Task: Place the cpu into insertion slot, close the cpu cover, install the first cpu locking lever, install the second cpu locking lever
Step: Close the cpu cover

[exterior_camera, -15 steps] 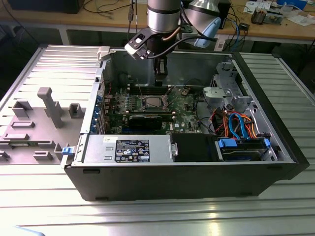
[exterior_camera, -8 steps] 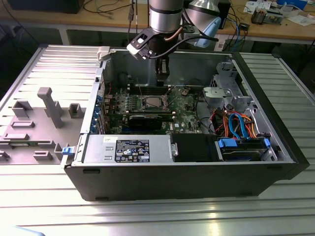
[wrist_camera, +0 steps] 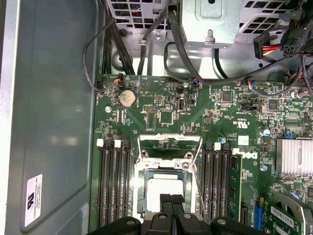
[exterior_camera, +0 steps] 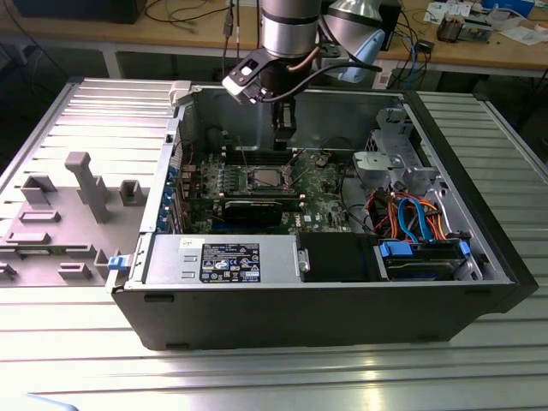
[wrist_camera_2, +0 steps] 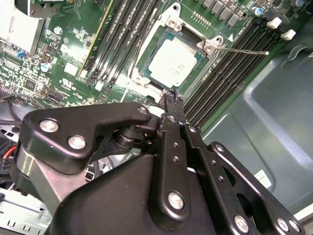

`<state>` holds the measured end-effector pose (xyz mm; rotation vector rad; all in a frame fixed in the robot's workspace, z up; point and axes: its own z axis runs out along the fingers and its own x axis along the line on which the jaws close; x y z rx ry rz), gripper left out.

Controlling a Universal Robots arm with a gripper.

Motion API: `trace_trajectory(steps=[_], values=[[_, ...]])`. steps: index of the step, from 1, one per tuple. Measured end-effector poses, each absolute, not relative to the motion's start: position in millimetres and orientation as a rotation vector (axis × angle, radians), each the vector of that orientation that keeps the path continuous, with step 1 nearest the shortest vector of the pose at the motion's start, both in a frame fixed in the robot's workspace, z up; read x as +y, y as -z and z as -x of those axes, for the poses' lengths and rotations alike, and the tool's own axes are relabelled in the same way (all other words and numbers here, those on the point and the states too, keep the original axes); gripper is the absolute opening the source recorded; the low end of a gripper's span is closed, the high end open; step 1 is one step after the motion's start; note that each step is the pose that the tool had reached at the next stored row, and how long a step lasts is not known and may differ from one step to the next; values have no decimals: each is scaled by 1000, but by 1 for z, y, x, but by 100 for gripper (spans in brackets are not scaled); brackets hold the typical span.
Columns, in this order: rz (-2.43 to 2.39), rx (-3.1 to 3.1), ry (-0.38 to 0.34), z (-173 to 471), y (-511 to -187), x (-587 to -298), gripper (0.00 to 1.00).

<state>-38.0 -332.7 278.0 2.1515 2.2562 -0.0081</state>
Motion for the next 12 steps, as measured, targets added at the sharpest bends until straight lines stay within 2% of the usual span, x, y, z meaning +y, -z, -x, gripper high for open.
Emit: trace_trajectory(steps=[12], values=[[-2151,2256,8,35,-278,-333,11]])
